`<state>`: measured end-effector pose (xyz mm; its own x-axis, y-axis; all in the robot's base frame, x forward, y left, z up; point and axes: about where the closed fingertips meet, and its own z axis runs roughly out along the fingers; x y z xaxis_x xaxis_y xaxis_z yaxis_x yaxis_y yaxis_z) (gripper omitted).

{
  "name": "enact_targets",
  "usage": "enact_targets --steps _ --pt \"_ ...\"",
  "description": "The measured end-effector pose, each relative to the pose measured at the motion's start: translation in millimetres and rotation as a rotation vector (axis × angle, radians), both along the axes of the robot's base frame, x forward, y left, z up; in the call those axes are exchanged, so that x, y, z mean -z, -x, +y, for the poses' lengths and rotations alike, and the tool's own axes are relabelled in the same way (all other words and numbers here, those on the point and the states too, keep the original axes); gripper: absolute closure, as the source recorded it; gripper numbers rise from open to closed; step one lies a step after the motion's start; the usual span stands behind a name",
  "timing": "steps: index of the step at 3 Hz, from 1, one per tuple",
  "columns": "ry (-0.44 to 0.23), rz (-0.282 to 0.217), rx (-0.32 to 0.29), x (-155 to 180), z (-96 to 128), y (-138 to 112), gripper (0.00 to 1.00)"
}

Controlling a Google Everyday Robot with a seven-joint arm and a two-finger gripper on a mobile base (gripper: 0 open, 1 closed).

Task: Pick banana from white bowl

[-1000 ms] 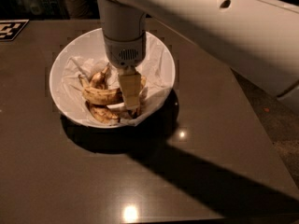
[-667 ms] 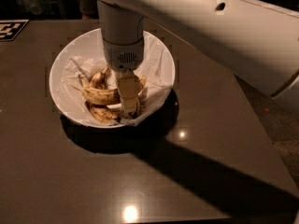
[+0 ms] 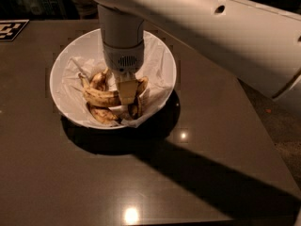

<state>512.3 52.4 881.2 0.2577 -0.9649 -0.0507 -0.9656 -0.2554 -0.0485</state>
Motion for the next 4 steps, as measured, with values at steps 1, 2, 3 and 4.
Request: enact_targets --steps 1,2,3,4 --pt "0.000 0.000 0.000 0 0 0 1.00" --pt "-0.046 -0.057 0.007 -22 -4 10 1.00" --pt "-0.132 -0.112 -0.001 -49 -11 28 1.00" --pt "-0.222 -0.155 -0.011 -72 -20 49 1.00"
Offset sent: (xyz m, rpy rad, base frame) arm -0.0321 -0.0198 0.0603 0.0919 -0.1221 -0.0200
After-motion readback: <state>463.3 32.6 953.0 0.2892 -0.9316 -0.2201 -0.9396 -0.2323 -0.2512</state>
